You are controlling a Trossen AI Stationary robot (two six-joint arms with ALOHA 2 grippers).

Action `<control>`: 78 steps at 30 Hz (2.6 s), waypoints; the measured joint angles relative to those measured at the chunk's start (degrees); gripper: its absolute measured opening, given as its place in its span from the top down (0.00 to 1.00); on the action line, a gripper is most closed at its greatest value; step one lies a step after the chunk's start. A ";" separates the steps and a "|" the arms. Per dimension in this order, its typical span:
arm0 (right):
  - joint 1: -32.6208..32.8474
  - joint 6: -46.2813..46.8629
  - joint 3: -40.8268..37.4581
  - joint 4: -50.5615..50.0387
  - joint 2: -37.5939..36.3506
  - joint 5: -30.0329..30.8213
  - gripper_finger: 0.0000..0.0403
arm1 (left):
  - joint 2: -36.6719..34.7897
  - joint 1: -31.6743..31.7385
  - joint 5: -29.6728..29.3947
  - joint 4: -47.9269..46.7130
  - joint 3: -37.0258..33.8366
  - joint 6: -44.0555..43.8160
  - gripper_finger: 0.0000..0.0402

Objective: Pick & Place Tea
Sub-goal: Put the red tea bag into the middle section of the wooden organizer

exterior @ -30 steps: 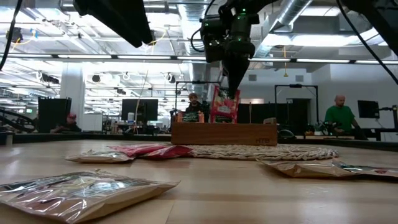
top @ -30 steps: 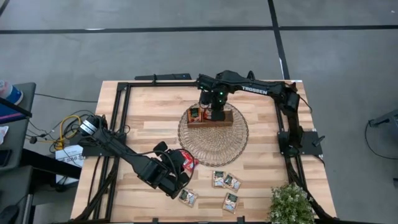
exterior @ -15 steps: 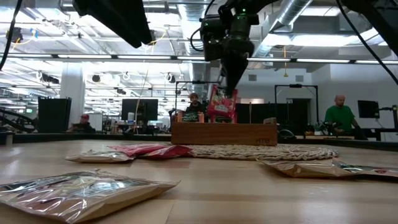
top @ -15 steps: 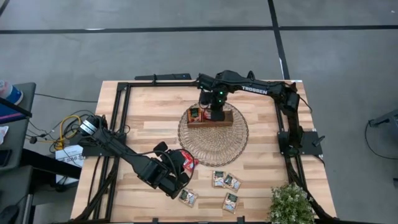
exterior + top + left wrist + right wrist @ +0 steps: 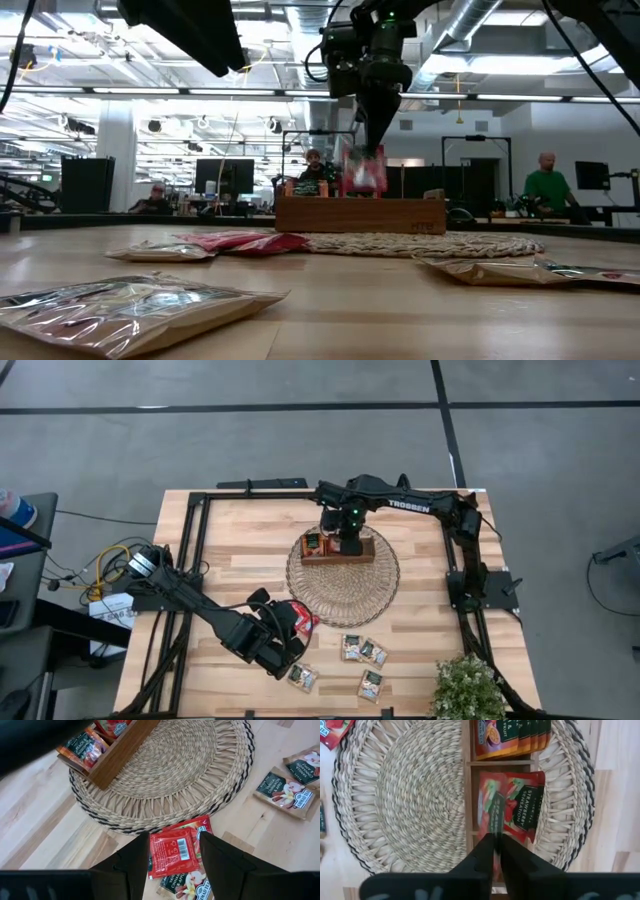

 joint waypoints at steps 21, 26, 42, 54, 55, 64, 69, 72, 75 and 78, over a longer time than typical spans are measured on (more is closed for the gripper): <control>-0.24 1.76 -0.02 -5.48 -0.20 0.11 0.84 | 0.36 0.00 0.67 0.38 0.01 -0.16 0.58; -0.48 5.17 -0.10 -9.36 -2.17 -0.29 0.84 | 1.77 -0.82 -2.93 7.31 0.00 3.94 0.58; 4.90 17.25 -33.24 32.49 -35.48 -1.63 0.84 | -6.75 3.42 7.72 27.28 -2.91 31.57 0.58; 3.60 16.99 -43.62 46.76 -34.62 0.08 0.84 | -20.91 15.58 20.29 69.60 -43.15 31.48 0.76; 3.39 17.01 -44.04 47.76 -34.53 0.04 0.84 | -23.29 15.98 18.51 69.53 -45.70 31.48 0.77; 2.15 20.24 -49.89 58.96 -29.08 0.19 0.84 | -45.59 21.55 18.72 70.09 -57.28 42.25 0.79; 1.61 23.30 -49.90 63.73 -25.03 0.24 0.84 | -53.20 24.15 20.05 66.98 -58.14 45.18 0.79; 1.51 23.95 -49.40 64.17 -22.93 0.18 0.84 | -55.46 24.04 18.97 65.39 -58.16 46.35 0.79; 1.49 24.58 -49.20 63.85 -22.08 0.24 0.84 | -55.67 24.02 18.90 64.61 -58.11 46.88 0.79; 1.40 24.33 -49.18 62.53 -21.97 0.29 0.84 | -55.36 24.03 18.84 64.81 -58.11 48.43 0.79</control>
